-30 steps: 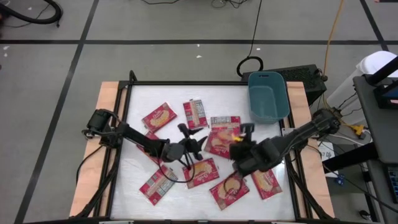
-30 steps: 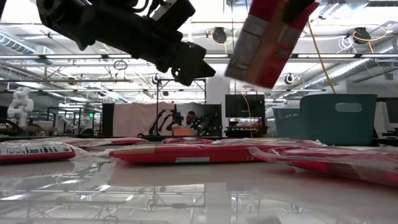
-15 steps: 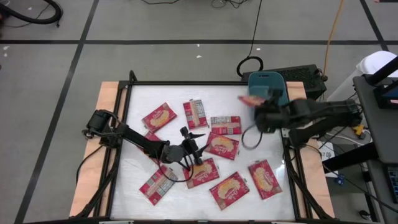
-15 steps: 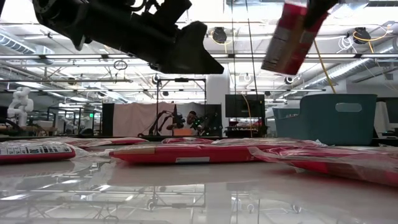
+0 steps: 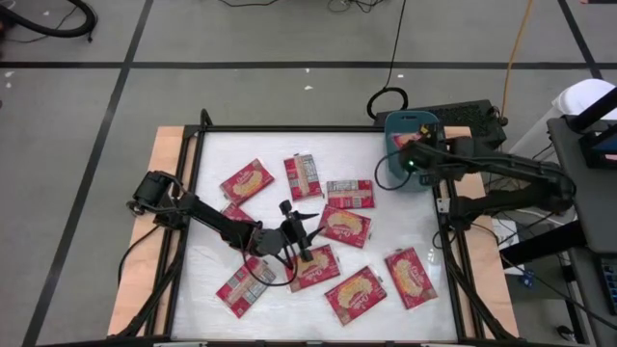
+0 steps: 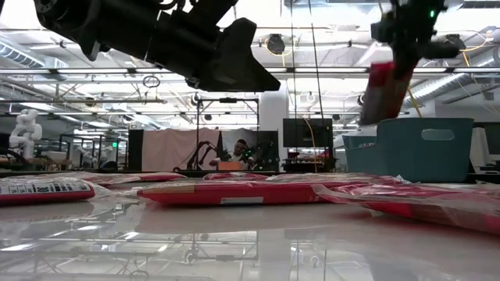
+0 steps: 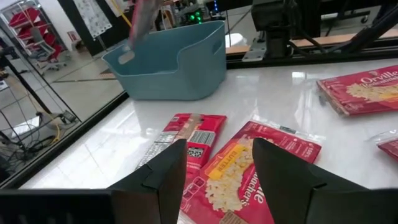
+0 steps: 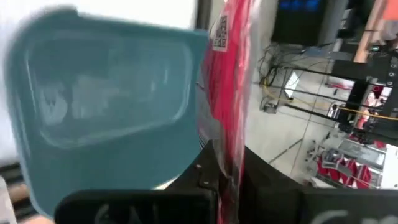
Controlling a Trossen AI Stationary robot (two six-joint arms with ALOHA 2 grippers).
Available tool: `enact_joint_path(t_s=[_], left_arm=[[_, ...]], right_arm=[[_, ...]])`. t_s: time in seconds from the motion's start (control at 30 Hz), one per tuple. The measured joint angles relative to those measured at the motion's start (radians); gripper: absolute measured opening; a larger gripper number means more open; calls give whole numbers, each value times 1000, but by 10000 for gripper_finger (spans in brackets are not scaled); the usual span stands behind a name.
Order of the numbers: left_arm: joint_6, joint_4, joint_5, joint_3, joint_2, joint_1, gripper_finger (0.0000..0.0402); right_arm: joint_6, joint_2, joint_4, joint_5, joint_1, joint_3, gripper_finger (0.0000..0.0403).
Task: Sort popcorn bags into baskets
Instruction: Put the red popcorn bag into the blue bin
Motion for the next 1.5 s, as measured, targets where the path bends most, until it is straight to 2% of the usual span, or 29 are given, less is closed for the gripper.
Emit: enact_joint_path(t_s=[0.33,0.5,0.67,0.77,0.93,1.27,1.5], left_arm=[[13,-7,0,0,0,0,186],[30,-7,0,0,0,0,186],[42,-6,0,0,0,1,186],[50,-6,0,0,0,1,186],[54,-6,1,0,0,1,186],[57,-6,19,0,0,1,186],[50,-7,48,0,0,1,186]], right_arm=[[-258,1,337,-10,-167,-241,6],[-322,2,428,-14,-222,-285,6],[-364,2,471,-107,-269,-316,7],[-400,3,503,-112,-286,-341,14],[-440,3,523,-112,-302,-366,50],[-426,-5,489,-80,-303,-369,158],[-434,-71,457,-28,-302,-369,195]])
